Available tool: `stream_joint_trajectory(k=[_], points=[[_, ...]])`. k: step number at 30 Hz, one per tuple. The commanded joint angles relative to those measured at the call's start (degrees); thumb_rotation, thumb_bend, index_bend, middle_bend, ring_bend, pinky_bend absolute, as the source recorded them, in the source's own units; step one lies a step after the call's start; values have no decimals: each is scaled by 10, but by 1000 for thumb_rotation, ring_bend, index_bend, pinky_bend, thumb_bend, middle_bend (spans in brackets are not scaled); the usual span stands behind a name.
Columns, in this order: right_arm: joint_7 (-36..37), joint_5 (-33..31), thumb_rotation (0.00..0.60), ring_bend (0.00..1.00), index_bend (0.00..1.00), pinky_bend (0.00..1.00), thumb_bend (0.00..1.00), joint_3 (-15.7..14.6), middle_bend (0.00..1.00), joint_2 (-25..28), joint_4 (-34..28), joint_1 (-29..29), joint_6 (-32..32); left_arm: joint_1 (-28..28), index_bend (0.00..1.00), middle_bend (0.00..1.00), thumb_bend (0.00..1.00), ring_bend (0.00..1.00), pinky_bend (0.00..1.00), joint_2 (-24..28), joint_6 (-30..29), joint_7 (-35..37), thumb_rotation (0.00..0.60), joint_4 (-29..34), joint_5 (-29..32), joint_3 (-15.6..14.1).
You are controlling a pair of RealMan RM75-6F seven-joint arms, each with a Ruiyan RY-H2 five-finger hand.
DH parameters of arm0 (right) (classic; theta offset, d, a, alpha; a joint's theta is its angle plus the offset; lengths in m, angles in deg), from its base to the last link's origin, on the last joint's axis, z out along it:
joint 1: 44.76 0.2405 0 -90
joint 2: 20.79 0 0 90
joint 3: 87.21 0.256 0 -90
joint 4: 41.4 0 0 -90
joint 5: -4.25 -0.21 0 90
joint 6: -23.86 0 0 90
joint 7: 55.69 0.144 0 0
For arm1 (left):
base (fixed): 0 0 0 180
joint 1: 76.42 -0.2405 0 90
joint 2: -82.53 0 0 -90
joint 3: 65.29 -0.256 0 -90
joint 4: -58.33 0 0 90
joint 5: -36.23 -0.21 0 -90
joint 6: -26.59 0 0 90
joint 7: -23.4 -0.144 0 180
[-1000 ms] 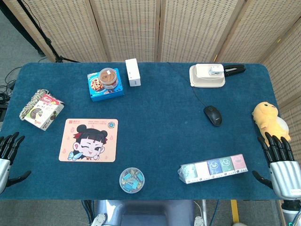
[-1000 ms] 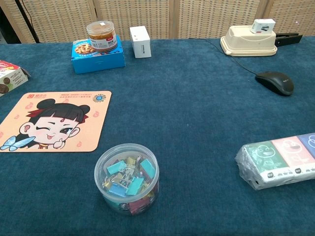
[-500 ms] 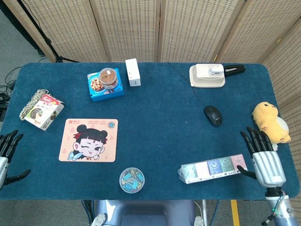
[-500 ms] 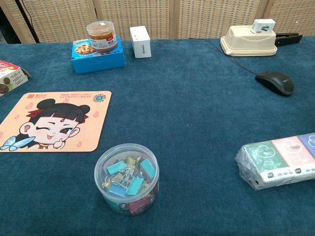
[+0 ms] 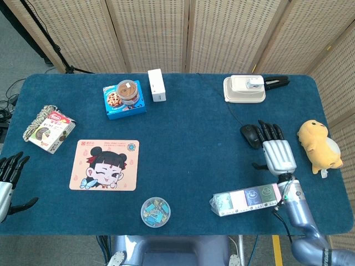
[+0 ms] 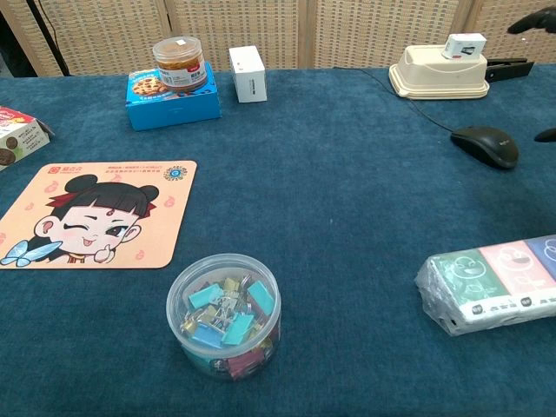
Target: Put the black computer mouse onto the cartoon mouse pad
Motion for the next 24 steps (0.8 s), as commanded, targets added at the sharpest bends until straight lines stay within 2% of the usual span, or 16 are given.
stream_joint_trajectory(k=[1, 6, 12, 24], points=[[-47, -78, 600, 0, 0, 0, 0, 24, 0, -66, 97, 63, -56, 9, 0, 0, 49, 0, 0, -2, 17, -4, 600, 4, 17, 7], [-45, -129, 600, 0, 0, 0, 0, 34, 0, -115, 191, 103, -96, 21, 0, 0, 49, 0, 0, -2, 41, -5, 600, 6, 48, 21], [-14, -151, 600, 0, 0, 0, 0, 38, 0, -144, 252, 127, -125, 32, 0, 0, 49, 0, 0, -6, 67, -13, 600, 8, 76, 30], [45, -198, 600, 0, 0, 0, 0, 51, 0, -164, 274, 144, -161, 38, 0, 0, 49, 0, 0, -12, 78, -27, 600, 13, 87, 32]])
